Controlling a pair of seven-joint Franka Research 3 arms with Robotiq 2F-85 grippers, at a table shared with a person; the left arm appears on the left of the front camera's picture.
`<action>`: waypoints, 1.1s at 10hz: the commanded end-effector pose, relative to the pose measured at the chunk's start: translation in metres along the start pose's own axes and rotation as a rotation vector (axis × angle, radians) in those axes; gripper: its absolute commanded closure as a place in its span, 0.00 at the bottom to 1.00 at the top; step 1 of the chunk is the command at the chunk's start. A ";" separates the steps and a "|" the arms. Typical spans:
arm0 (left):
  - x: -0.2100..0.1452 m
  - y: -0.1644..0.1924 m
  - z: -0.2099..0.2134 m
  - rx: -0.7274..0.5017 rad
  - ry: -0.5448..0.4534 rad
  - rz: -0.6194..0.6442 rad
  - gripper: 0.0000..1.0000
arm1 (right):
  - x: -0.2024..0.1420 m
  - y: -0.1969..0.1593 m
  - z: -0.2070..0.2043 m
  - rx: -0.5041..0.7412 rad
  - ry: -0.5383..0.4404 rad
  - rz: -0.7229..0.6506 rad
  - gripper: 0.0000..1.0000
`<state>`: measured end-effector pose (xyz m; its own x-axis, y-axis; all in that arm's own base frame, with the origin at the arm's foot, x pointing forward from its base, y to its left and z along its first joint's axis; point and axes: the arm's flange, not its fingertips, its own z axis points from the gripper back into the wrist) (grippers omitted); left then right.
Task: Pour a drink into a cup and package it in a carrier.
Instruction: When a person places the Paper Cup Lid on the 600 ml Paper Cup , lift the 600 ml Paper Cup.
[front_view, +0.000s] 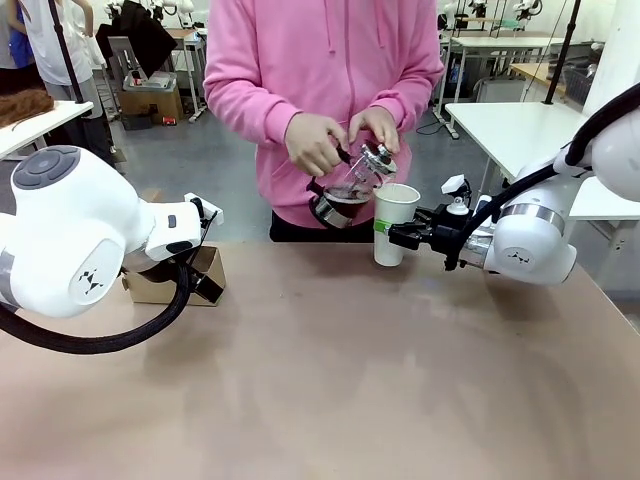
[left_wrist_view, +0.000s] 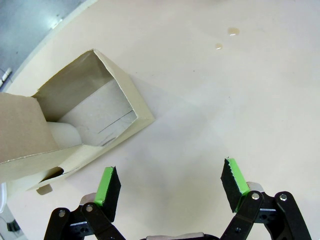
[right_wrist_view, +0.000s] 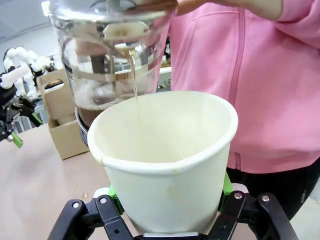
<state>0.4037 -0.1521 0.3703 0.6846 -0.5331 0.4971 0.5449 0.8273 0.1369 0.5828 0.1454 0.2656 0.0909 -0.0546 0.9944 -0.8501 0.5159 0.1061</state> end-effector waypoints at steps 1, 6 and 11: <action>0.000 0.000 0.000 -0.002 -0.001 0.001 0.00 | 0.004 0.002 0.000 -0.001 -0.003 0.003 0.20; 0.000 0.000 0.000 -0.002 -0.001 0.001 0.00 | 0.004 0.002 0.000 -0.001 -0.003 0.003 0.20; 0.000 0.000 0.000 -0.002 -0.001 0.001 0.00 | 0.004 0.002 0.000 -0.001 -0.003 0.003 0.20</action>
<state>0.4037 -0.1521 0.3703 0.6846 -0.5331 0.4971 0.5449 0.8273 0.1369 0.5828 0.1454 0.2657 0.0908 -0.0547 0.9944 -0.8501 0.5158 0.1060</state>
